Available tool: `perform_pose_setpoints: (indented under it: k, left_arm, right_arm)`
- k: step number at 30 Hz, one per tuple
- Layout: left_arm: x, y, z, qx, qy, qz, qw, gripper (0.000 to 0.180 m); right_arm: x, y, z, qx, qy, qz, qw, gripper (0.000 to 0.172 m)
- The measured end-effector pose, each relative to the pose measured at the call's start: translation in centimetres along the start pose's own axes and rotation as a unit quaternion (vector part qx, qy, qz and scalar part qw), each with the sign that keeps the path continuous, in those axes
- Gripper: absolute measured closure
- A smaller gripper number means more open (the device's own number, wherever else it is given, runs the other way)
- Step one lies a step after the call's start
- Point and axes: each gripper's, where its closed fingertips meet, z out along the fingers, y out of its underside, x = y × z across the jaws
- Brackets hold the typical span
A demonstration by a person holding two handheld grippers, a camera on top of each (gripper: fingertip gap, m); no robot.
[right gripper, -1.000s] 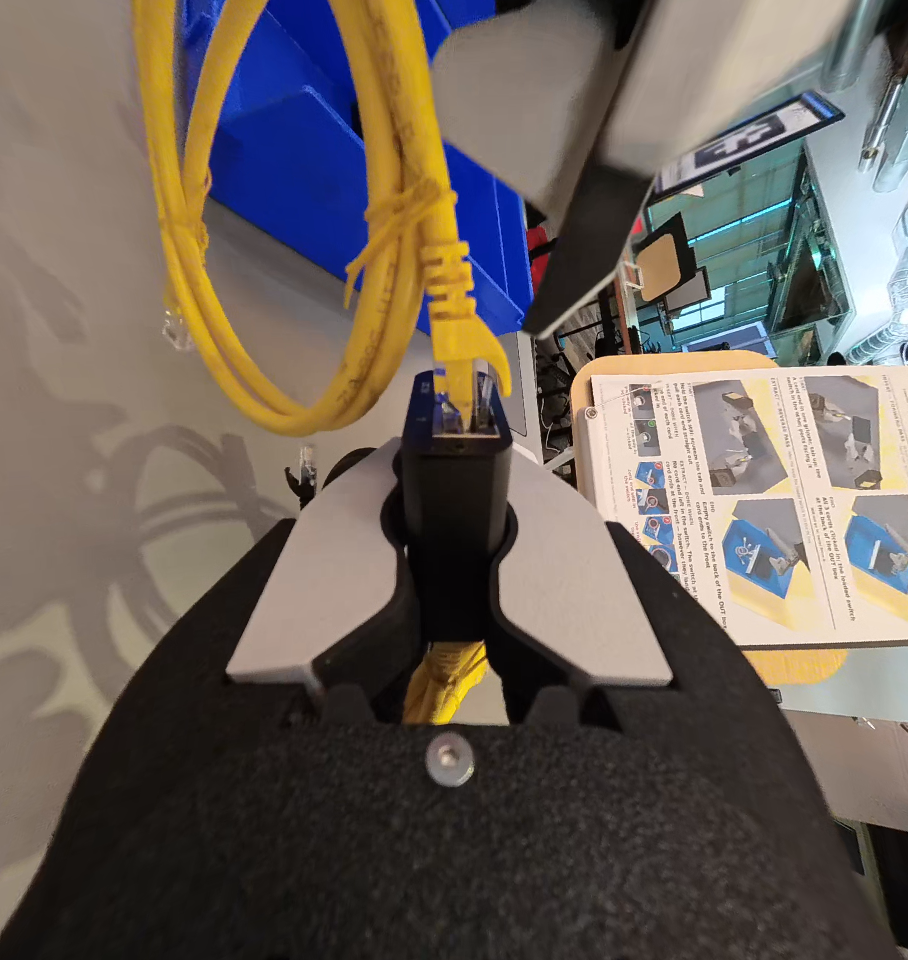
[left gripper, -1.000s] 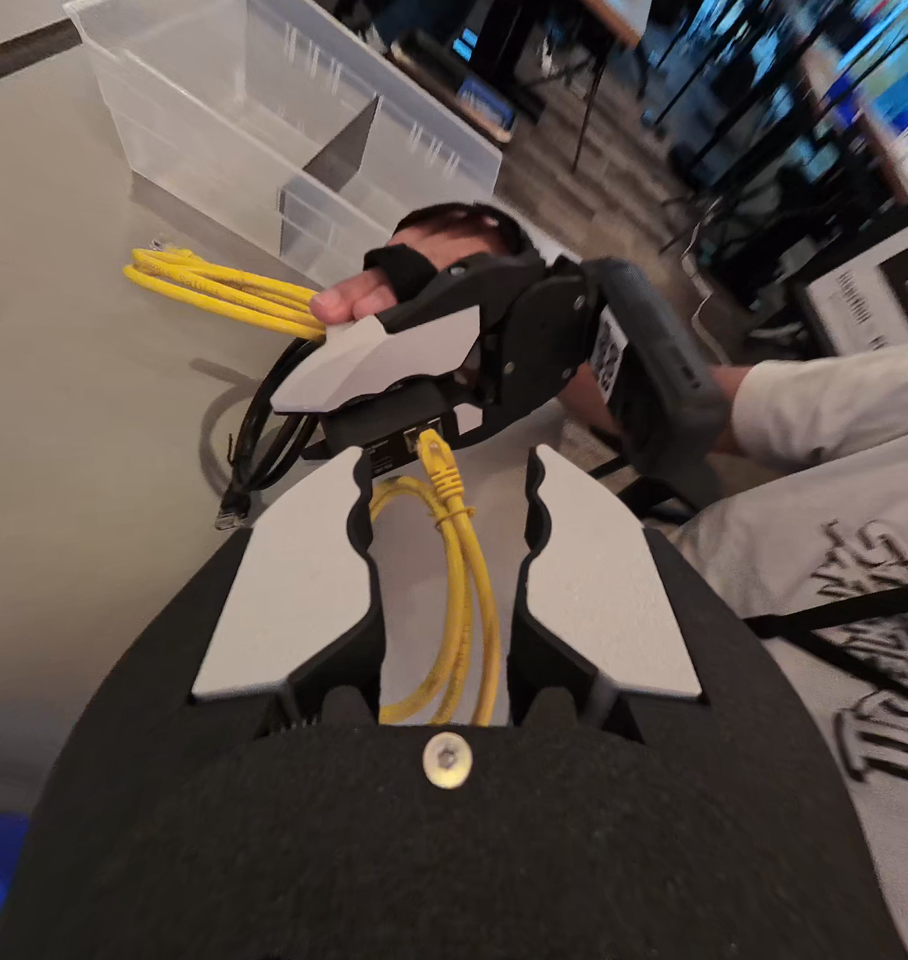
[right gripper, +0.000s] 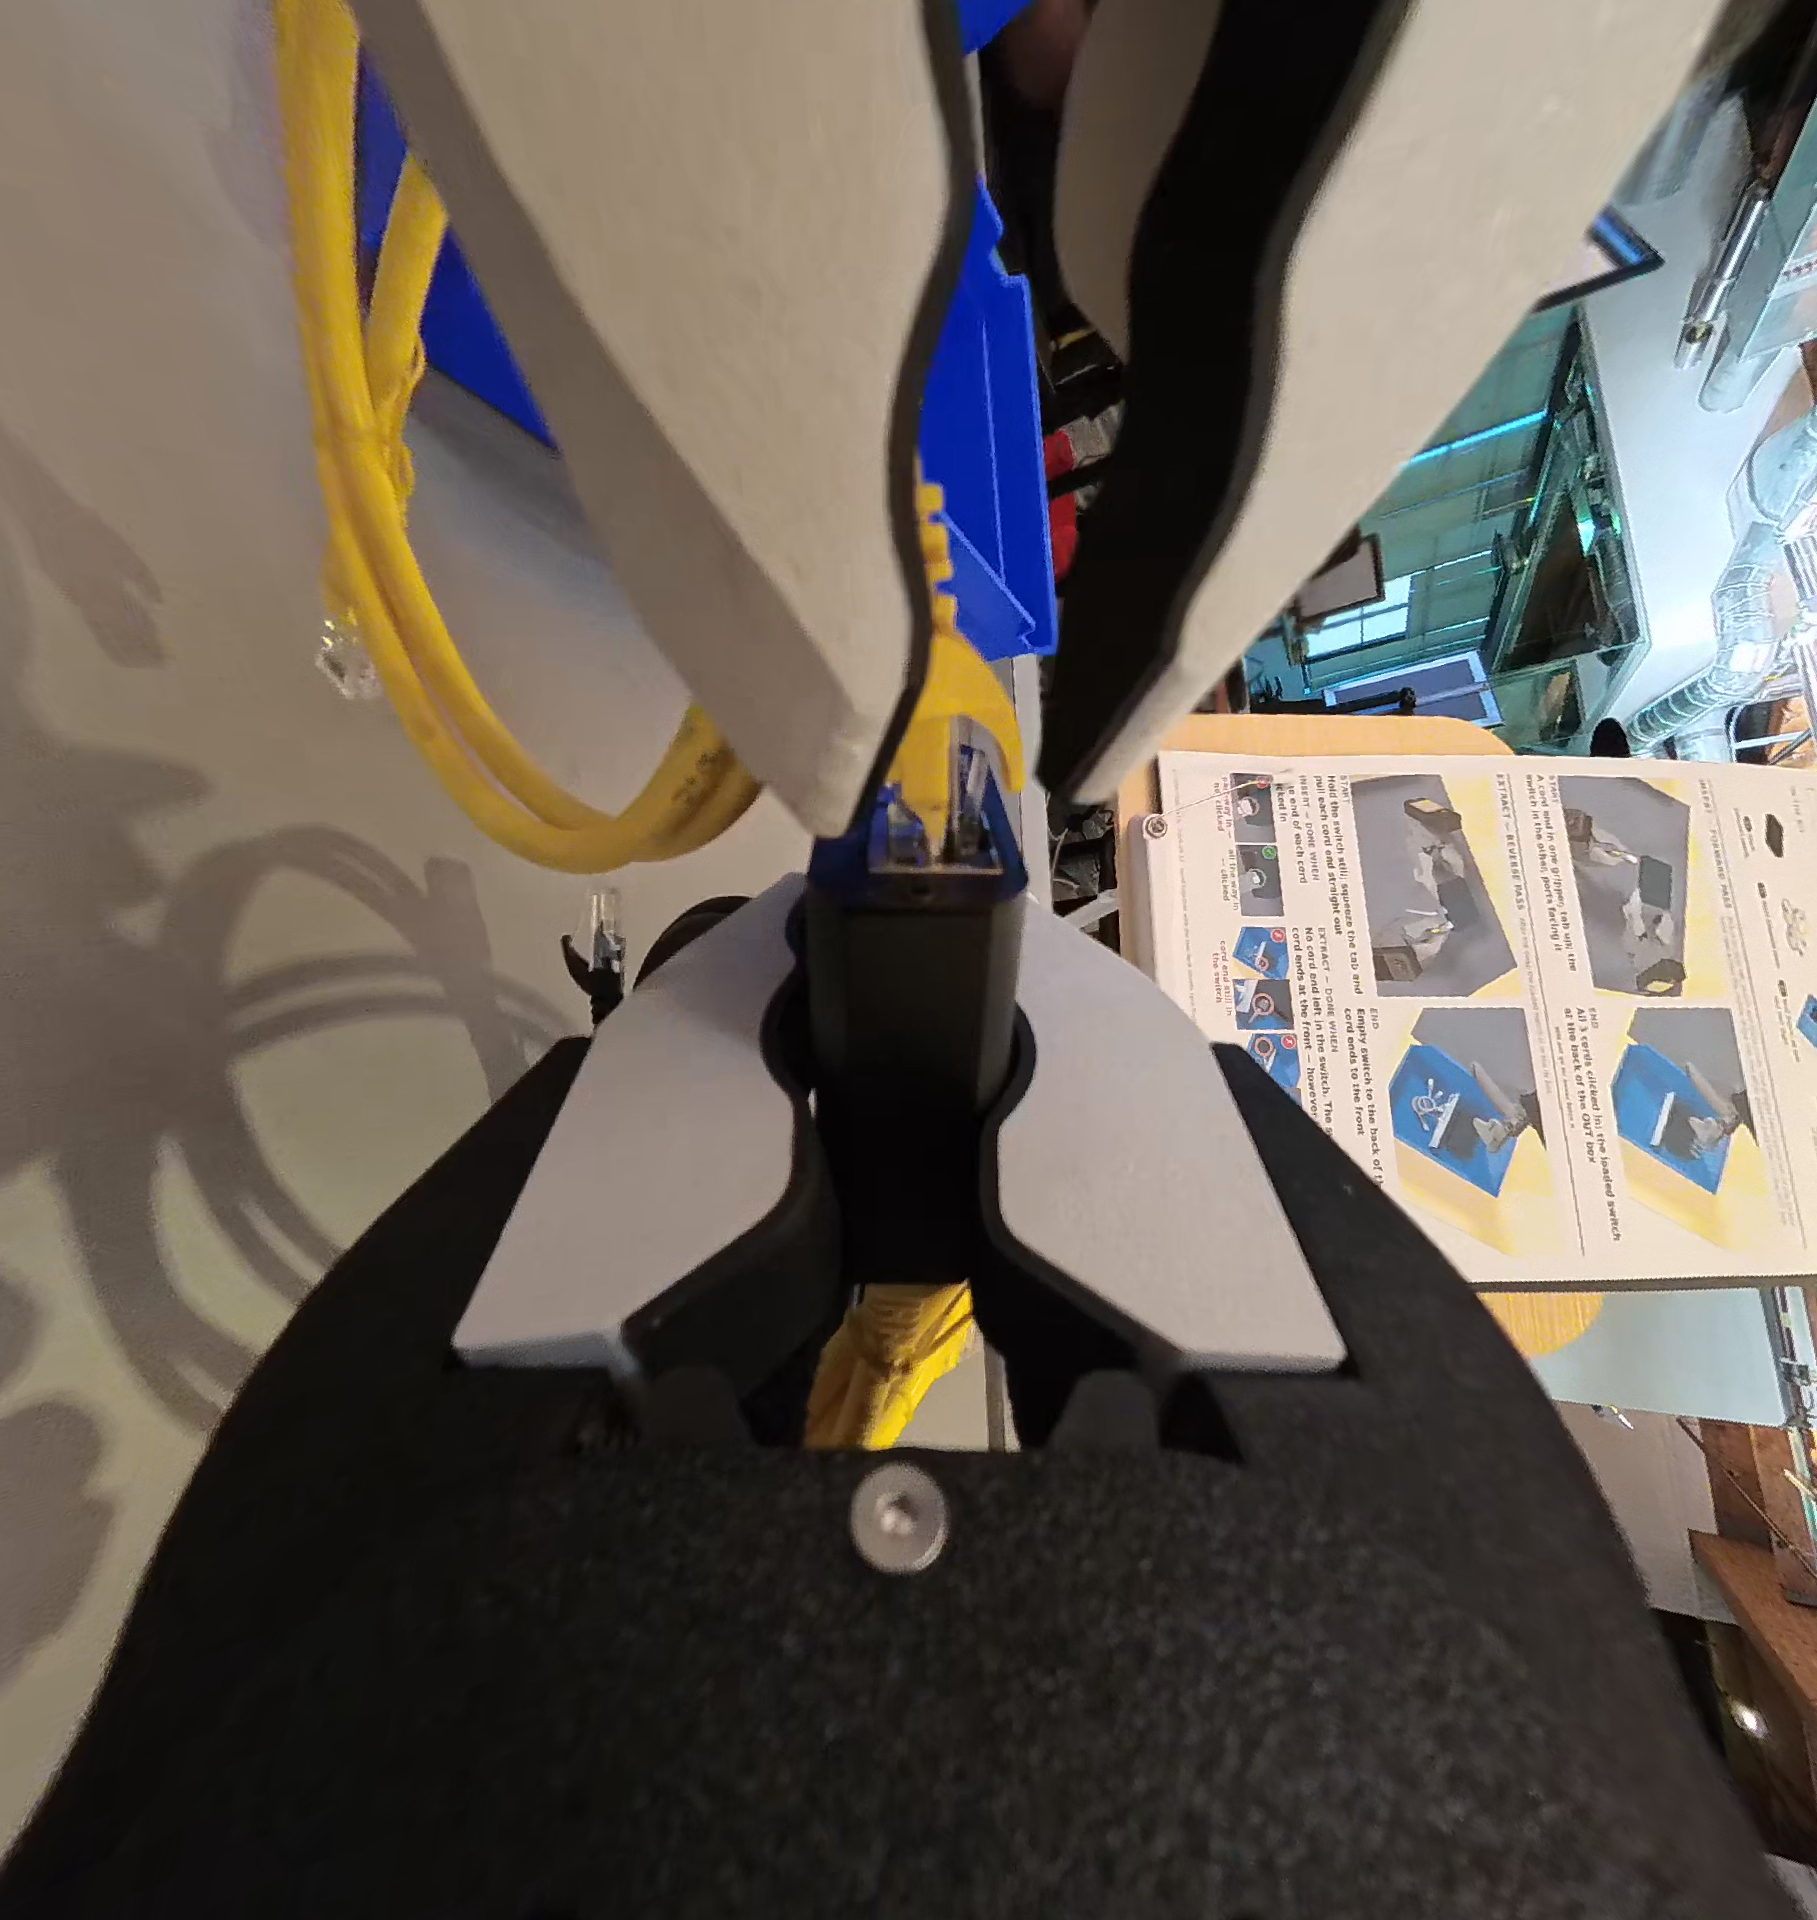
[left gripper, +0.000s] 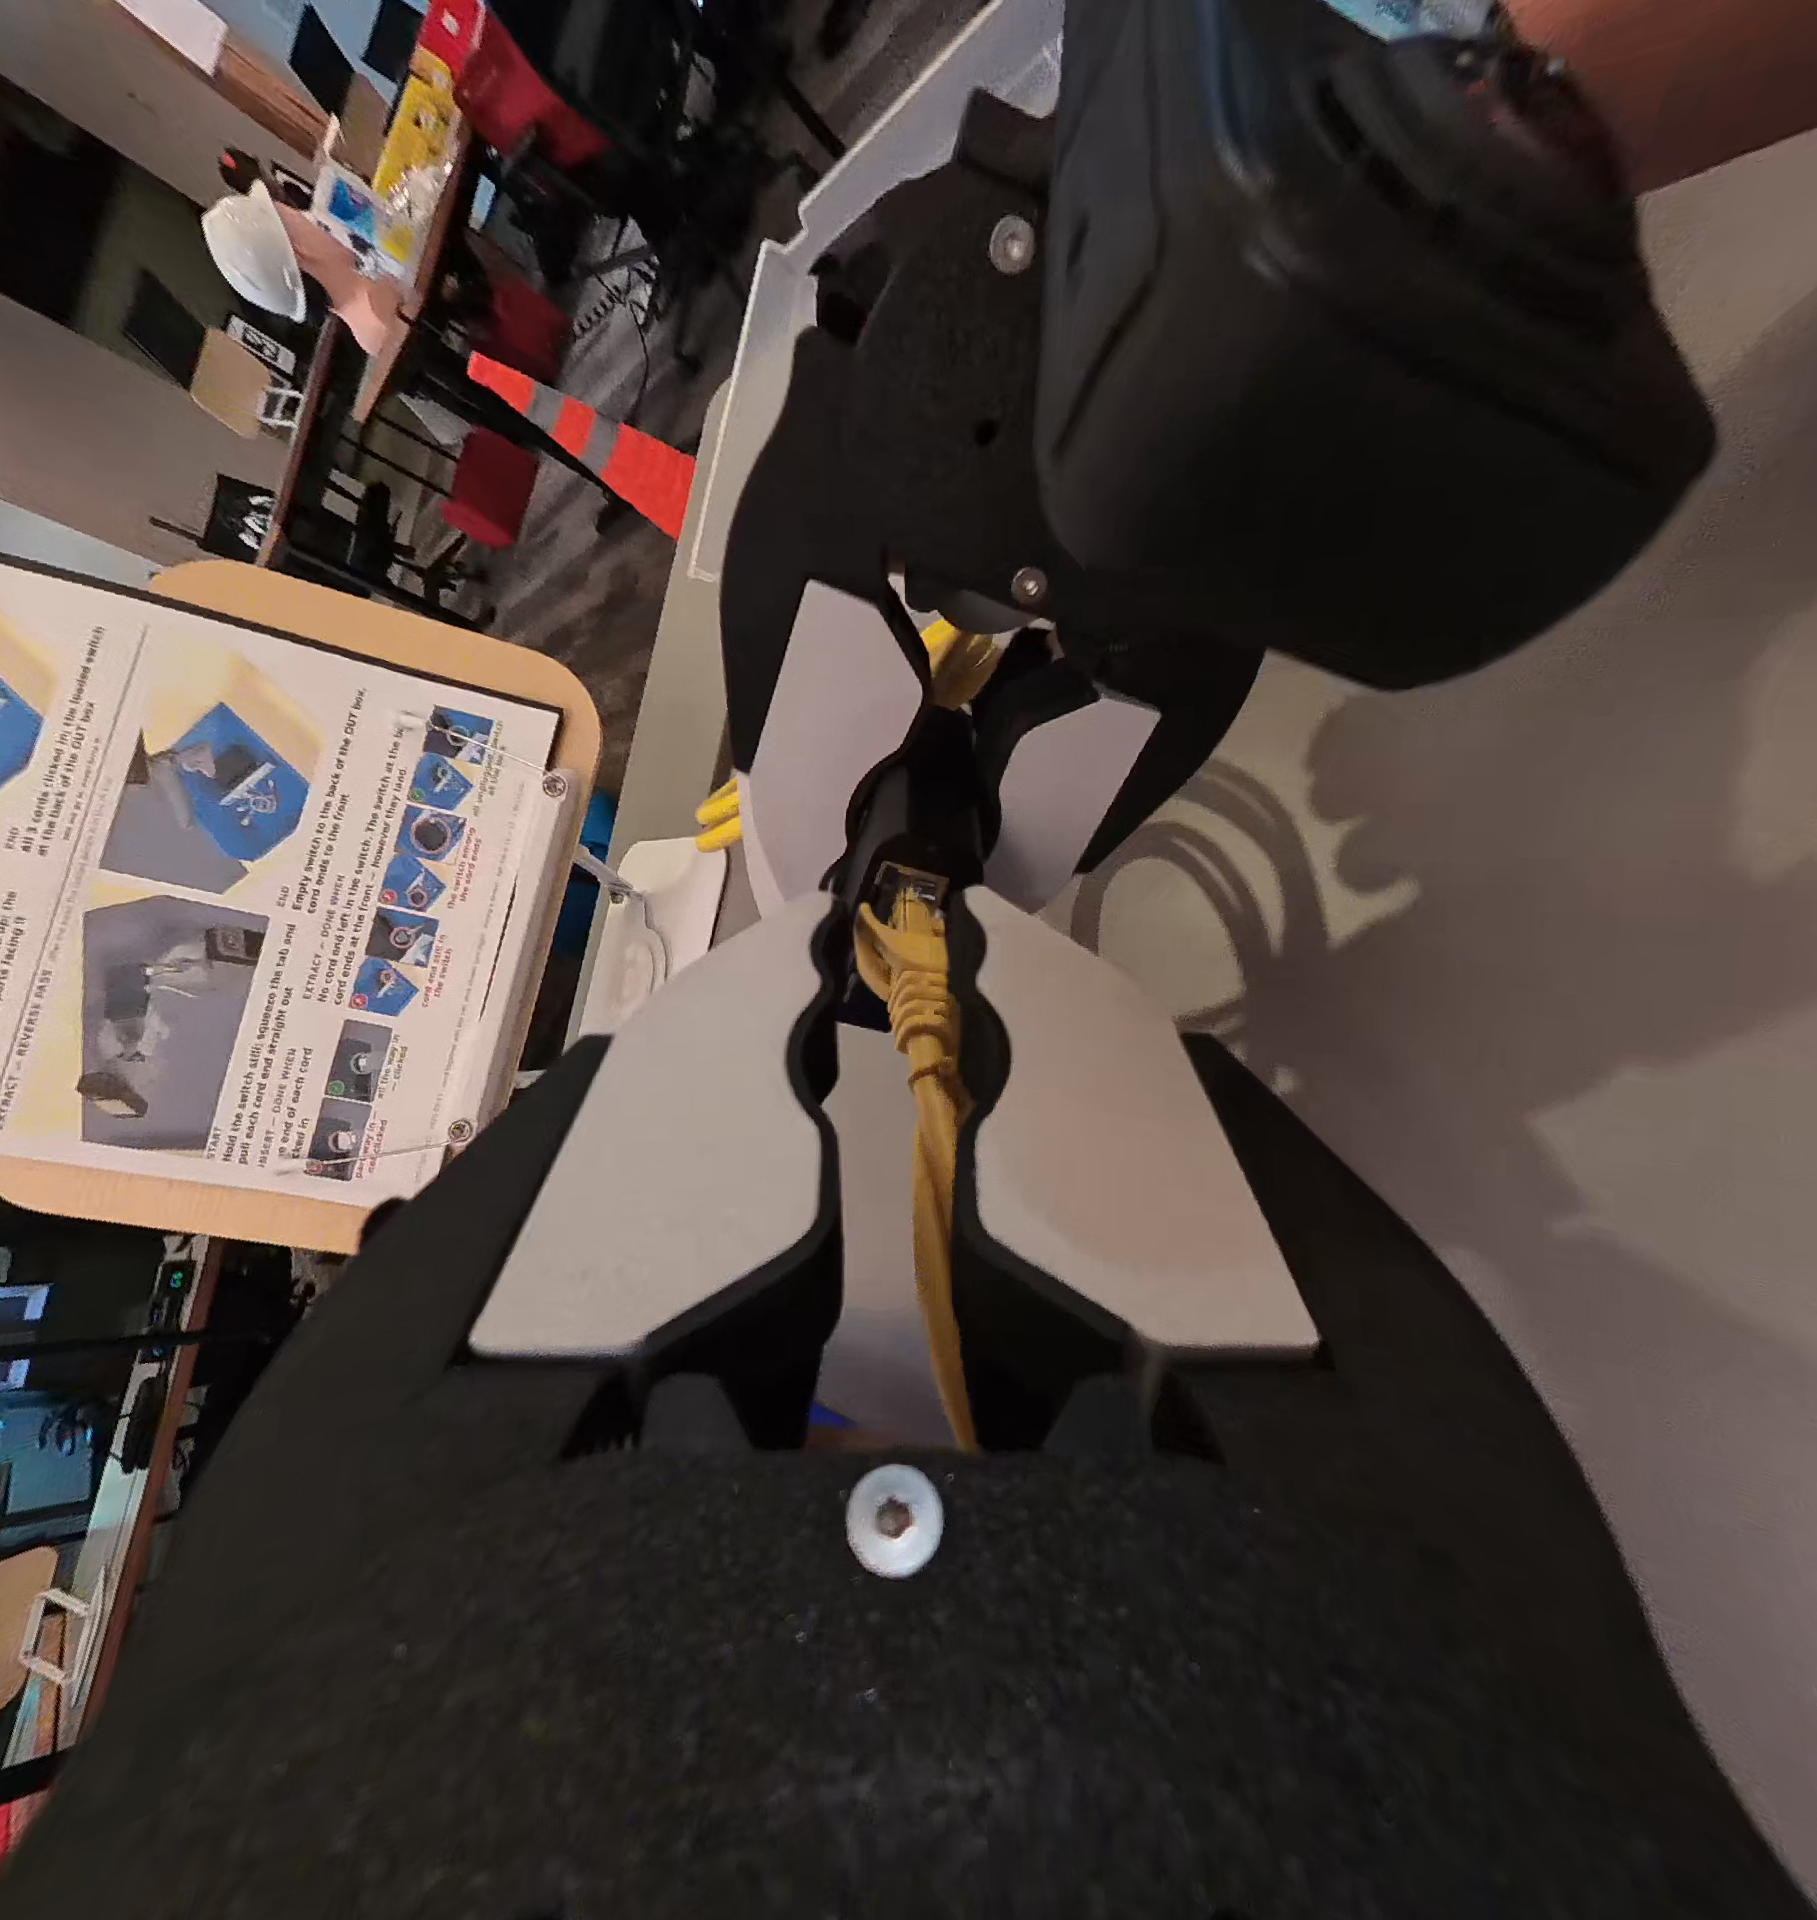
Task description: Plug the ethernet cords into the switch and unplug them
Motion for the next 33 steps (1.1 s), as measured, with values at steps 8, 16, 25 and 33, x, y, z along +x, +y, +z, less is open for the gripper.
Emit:
perform_pose_setpoints:
  k: [8, 16, 25, 33]
  left_arm:
    - [0.3, 0.3, 0.0, 0.004, 0.01, -0.023, 1.0, 0.162]
    - [0.3, 0.7, 0.1, -0.004, 0.001, -0.027, 1.0, 0.164]
    - [0.4, 0.9, -0.6, 0.004, 0.027, 0.002, 1.0, 0.165]
    - [0.9, 1.2, -0.2, 0.004, 0.048, 0.001, 0.999, 0.167]
  right_arm:
    - [-0.2, 0.1, 0.1, 0.0, -0.002, -0.003, 1.0, 0.146]
    - [-0.4, 0.0, 0.3, -0.001, -0.004, -0.005, 1.0, 0.146]
    - [-0.5, -0.8, 0.2, 0.003, -0.008, -0.01, 1.0, 0.146]
    - [-1.1, -0.4, 0.4, -0.005, -0.023, -0.01, 1.0, 0.145]
